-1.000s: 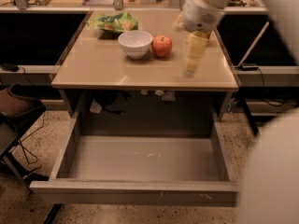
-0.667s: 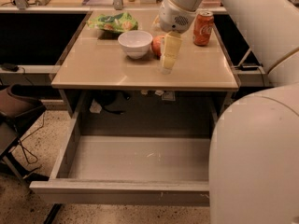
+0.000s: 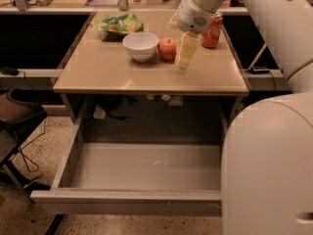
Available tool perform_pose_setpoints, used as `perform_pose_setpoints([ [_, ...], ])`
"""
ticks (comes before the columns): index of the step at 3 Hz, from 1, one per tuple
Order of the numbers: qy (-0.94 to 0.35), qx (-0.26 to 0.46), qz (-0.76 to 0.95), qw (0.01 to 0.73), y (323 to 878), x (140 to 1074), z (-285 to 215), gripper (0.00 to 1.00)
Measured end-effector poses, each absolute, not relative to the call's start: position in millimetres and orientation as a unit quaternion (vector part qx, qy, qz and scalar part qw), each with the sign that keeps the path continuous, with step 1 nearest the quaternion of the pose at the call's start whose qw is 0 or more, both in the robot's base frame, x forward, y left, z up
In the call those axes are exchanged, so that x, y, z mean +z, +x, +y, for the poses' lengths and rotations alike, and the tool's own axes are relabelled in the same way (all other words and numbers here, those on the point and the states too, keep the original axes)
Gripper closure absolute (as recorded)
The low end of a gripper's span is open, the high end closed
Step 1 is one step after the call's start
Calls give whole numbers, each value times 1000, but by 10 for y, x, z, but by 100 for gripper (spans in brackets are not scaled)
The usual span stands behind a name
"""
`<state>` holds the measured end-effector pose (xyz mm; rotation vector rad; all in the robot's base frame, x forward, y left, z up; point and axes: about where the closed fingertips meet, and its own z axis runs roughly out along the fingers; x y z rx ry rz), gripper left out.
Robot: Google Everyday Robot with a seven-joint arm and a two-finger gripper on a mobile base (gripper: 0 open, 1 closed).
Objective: Place apple into top drawer
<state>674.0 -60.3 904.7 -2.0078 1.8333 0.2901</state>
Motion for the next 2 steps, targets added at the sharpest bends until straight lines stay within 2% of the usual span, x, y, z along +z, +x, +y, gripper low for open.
perform_pose_setpoints([
  [1,-714,146,650,213,6972,8820,-722,0],
  [2,-695,198,648,240,7347,8455,-577,0],
])
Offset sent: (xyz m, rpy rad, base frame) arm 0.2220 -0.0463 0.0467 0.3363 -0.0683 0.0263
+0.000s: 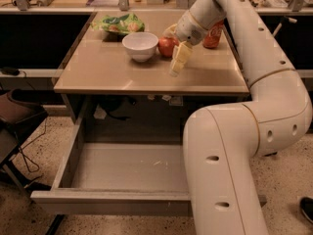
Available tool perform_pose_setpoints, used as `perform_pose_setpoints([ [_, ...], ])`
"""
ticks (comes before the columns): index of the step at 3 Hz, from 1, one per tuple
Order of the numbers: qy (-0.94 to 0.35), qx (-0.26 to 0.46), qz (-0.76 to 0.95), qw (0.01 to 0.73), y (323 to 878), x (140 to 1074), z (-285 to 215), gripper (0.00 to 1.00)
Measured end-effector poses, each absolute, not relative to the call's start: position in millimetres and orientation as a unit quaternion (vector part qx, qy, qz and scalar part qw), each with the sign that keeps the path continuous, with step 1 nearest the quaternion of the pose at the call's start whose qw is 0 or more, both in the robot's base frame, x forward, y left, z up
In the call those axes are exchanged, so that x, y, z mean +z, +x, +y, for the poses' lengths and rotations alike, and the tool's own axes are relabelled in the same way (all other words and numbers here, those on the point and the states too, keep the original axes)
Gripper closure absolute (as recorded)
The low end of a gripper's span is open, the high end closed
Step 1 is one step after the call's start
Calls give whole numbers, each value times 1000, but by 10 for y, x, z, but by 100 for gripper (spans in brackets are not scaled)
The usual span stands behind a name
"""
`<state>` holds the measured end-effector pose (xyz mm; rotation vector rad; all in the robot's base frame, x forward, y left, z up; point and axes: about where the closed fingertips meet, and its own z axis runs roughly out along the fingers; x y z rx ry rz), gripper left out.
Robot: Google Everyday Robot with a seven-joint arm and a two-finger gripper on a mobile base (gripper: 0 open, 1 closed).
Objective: Place apple into top drawer
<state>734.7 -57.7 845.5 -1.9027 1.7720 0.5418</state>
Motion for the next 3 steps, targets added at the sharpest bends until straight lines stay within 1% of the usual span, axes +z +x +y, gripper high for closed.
perform_pose_setpoints([
  [1,-691,192,649,254,7430,8474,-530,0],
  [2,-705,159,639,265,7292,9071,-404,0],
  [3,-707,104,636,292,7062,9954,-224,0],
])
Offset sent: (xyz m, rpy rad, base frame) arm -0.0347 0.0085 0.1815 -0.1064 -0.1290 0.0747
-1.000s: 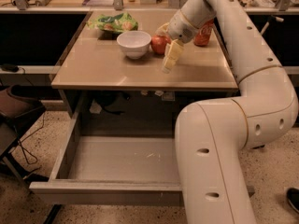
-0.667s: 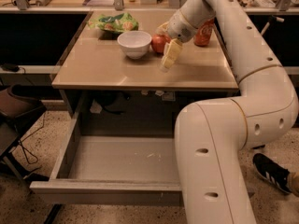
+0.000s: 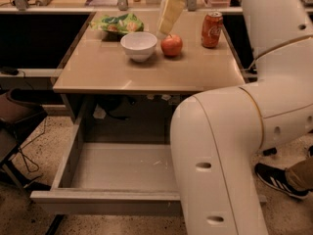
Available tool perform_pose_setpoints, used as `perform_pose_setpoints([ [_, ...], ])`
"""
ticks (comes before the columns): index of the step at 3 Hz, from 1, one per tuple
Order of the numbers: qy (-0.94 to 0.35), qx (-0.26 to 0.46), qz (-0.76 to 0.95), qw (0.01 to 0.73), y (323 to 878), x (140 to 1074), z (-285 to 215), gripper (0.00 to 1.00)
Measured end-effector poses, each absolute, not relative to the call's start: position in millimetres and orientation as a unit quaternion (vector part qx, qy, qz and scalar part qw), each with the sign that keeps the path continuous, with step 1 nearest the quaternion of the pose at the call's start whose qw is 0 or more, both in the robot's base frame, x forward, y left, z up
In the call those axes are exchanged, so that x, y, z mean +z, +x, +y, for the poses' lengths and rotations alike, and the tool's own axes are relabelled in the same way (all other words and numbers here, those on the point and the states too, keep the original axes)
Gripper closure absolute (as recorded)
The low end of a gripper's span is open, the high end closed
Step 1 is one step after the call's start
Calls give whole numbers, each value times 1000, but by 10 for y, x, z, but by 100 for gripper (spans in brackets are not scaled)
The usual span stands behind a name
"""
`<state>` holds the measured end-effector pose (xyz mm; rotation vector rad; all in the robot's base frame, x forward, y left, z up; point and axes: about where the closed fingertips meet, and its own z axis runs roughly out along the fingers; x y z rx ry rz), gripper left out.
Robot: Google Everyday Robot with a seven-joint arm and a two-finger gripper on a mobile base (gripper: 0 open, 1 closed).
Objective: Place apple into top drawer
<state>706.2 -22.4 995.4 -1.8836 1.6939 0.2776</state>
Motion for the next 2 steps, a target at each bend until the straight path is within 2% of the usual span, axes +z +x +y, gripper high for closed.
perform_pose_setpoints([
  [1,-701,98,634,311,7132,10029,-182,0],
  [2,-674,122,652,325,7451,9589,-271,0],
])
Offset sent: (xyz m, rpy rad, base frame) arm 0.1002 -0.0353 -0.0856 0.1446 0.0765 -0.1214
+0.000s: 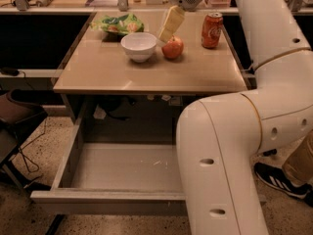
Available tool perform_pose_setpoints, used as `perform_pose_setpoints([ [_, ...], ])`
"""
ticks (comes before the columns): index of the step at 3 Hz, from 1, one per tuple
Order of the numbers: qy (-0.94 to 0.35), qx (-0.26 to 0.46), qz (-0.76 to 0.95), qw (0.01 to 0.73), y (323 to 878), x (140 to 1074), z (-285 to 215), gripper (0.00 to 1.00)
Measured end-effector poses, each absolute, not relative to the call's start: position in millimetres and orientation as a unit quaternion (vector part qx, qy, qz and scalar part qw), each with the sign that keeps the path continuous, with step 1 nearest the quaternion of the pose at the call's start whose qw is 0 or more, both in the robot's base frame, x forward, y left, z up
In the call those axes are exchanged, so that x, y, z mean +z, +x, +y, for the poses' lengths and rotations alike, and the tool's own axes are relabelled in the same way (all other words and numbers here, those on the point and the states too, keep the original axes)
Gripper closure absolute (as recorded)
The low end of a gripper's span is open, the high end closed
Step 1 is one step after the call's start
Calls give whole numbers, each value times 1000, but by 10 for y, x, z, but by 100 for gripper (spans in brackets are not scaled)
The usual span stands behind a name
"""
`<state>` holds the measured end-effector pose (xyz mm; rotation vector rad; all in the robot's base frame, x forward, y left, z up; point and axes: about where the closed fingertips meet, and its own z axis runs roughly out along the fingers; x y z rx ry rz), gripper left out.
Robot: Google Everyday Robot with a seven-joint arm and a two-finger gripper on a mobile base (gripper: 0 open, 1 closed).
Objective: Place apple into top drawer
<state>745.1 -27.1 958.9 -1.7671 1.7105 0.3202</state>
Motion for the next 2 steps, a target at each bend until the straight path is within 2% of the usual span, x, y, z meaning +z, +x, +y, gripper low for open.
perform_pose_setpoints([
  [2,-601,102,711,350,8122,8885,-659,0],
])
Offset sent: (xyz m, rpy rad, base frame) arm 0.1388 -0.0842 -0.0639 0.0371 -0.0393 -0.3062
